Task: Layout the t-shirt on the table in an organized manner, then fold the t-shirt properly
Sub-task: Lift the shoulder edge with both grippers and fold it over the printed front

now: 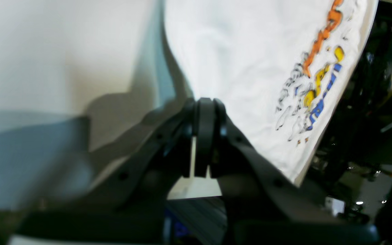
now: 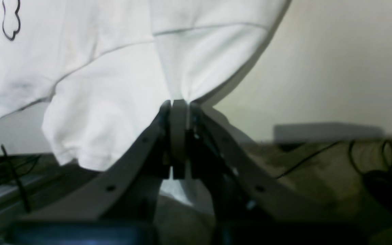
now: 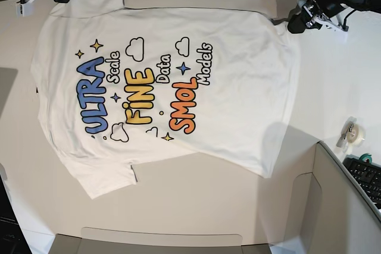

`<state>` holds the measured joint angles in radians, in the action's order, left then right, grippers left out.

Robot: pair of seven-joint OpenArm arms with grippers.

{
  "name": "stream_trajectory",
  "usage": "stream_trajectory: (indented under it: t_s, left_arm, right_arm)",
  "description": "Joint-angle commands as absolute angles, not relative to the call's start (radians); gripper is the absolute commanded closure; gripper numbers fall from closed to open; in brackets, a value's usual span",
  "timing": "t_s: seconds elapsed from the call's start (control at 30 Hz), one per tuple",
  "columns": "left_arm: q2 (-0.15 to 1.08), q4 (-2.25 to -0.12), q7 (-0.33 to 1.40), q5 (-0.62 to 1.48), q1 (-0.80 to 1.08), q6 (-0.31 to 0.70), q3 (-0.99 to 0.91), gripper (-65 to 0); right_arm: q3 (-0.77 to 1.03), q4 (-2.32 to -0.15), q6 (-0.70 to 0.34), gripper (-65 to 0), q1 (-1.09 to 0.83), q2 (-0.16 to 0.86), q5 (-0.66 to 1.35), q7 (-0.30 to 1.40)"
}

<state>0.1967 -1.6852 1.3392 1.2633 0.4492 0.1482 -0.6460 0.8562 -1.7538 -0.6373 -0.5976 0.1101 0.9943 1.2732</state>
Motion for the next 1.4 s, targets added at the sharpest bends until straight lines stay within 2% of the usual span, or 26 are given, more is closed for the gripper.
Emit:
stream_trajectory:
  t_s: [0.0,0.2,0.5,0.77,1.0,1.17,1.37]
  left_arm:
    - [0.209,-1.721,1.348,1.283,0.455,0.151,-0.654,0.0]
    - [0.209,-1.797,1.348,1.285,0.498,0.151,-0.656,0.0]
    - [0.209,-1.880,1.348,1.285,0.486,0.153,-0.654,0.0]
    - [0.209,-1.873,1.351,1.276,0.325,0.151,-0.644,0.0]
    - [0.228,-1.738,1.396,1.274,0.162,0.148,-0.644,0.0]
    - [0.231,-1.639,1.396,1.274,0.099,0.148,-0.650,0.0]
    - [0.231,-1.607,1.396,1.244,0.056,0.147,-0.647,0.0]
  right_arm:
    - [0.863,-1.782,-0.627,0.0,-0.618,0.119,1.017,1.279]
    - [0.909,-1.873,-0.627,0.0,-0.677,0.116,1.078,1.279]
    - [0.960,-1.979,-0.625,0.0,-0.627,0.105,1.096,1.280]
    - [0.886,-1.980,-0.613,0.0,-0.430,0.102,1.090,1.280]
    - [0.769,-1.974,-0.418,0.0,-0.197,0.085,1.030,1.273]
    - [0.765,-1.963,-0.407,0.0,-0.077,0.033,0.854,1.273]
    - [0.771,-1.825,-0.407,0.0,0.022,0.018,0.783,1.273]
